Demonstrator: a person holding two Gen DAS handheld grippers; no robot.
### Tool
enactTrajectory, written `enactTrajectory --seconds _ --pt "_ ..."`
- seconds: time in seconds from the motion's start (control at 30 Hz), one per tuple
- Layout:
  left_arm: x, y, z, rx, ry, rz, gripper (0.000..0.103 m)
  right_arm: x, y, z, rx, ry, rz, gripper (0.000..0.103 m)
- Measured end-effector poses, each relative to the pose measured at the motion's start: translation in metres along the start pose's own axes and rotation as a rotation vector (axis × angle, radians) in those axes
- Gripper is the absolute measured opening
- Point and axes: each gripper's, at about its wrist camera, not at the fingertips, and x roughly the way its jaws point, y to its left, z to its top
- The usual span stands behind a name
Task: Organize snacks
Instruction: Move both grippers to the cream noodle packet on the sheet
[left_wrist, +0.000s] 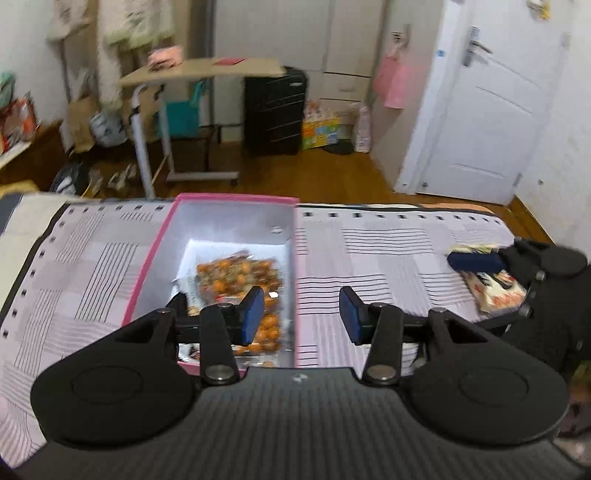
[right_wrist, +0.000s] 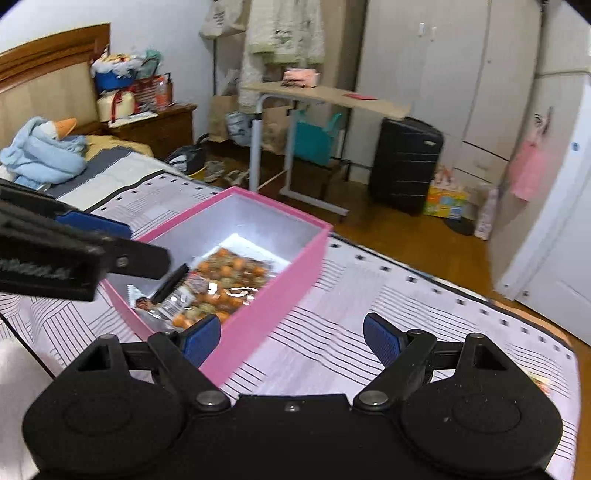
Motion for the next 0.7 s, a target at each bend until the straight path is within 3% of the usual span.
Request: enactTrajectory --seconds 0.3,0.7 --pt "-0.004 -0.066 0.012 0.058 0.015 -0.11 0.054 -0.062 -0.078 -0.026 0.022 0.002 -0.075 0.092" --pt "0.079 -0.153 0.01 0.066 0.102 -0.212 0.055 -0.045 -0.198 -0.09 0.223 -0.018 -0.1 0.093"
